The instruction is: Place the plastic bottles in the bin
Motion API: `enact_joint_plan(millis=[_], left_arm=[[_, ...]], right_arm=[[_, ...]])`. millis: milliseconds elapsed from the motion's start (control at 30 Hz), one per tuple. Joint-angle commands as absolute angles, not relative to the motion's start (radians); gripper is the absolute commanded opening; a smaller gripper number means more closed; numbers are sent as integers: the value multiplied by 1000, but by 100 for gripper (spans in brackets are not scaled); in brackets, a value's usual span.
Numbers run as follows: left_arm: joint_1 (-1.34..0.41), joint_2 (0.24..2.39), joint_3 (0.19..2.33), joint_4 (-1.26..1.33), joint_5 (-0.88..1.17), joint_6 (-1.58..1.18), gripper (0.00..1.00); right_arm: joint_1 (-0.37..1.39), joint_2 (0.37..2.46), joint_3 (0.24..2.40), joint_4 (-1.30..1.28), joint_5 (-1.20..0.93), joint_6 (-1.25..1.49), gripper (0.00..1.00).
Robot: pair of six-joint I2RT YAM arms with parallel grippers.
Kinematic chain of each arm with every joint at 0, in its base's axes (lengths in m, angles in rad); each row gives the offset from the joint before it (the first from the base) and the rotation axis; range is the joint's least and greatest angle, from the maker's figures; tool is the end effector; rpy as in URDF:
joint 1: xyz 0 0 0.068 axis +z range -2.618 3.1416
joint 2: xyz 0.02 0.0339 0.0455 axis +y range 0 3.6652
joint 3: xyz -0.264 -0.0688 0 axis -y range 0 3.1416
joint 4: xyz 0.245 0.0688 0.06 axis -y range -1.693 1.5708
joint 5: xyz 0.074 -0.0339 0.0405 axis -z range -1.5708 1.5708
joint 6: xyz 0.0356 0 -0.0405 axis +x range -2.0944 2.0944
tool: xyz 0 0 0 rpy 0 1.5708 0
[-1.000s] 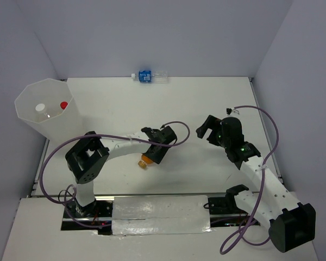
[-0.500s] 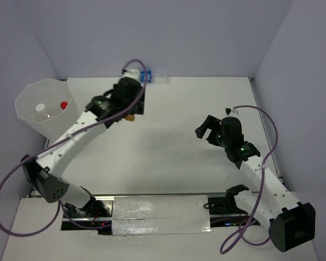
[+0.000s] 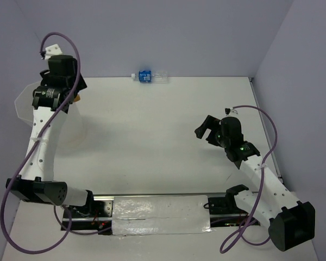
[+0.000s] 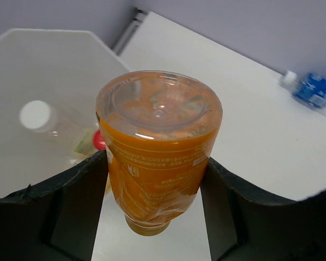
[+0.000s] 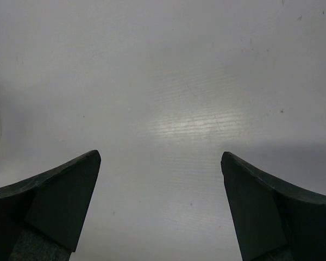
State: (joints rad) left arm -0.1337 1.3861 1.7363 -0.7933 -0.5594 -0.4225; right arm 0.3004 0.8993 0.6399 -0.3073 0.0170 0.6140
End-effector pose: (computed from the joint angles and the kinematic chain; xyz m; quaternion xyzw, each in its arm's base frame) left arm 0.2752 -0.0180 0.4688 -0.2629 0.7827 0.0833 0.5580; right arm 0.1916 0.0587 0.2565 0.1409 0.8652 0.2057 0.4351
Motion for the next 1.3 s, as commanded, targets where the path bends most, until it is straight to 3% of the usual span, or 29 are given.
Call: enact_joint_plan(millis=[0, 167, 400, 500, 533, 567, 600, 900, 1067, 1267], left_arm=[[-14, 1328, 1743, -784, -572, -483, 32], [116, 1298, 1730, -747, -463, -486, 34], [239, 1302, 1691, -765, -477, -557, 39], [267, 1284, 1628, -744, -480, -574, 58], [268, 1279, 1617, -738, -479, -572, 68], [270, 1281, 1605, -739, -468, -572, 94], [271, 1288, 1605, -745, -462, -566, 99], [223, 1295, 1672, -759, -409, -580, 99], [-29, 1364, 1798, -790, -537, -575, 100], [-235, 1674, 2047, -869, -514, -695, 97]], right_arm=[[305, 900, 675, -279, 14, 623, 100], [304, 913, 666, -264, 12, 621, 100], [304, 936, 655, -244, 3, 632, 100], [304, 937, 653, -241, 5, 632, 100], [304, 937, 653, -238, 5, 630, 100], [302, 939, 655, -241, 5, 626, 100], [304, 939, 655, -241, 5, 626, 100], [304, 933, 666, -248, 5, 627, 100], [305, 923, 663, -252, 9, 630, 100], [305, 902, 675, -293, 32, 623, 100]])
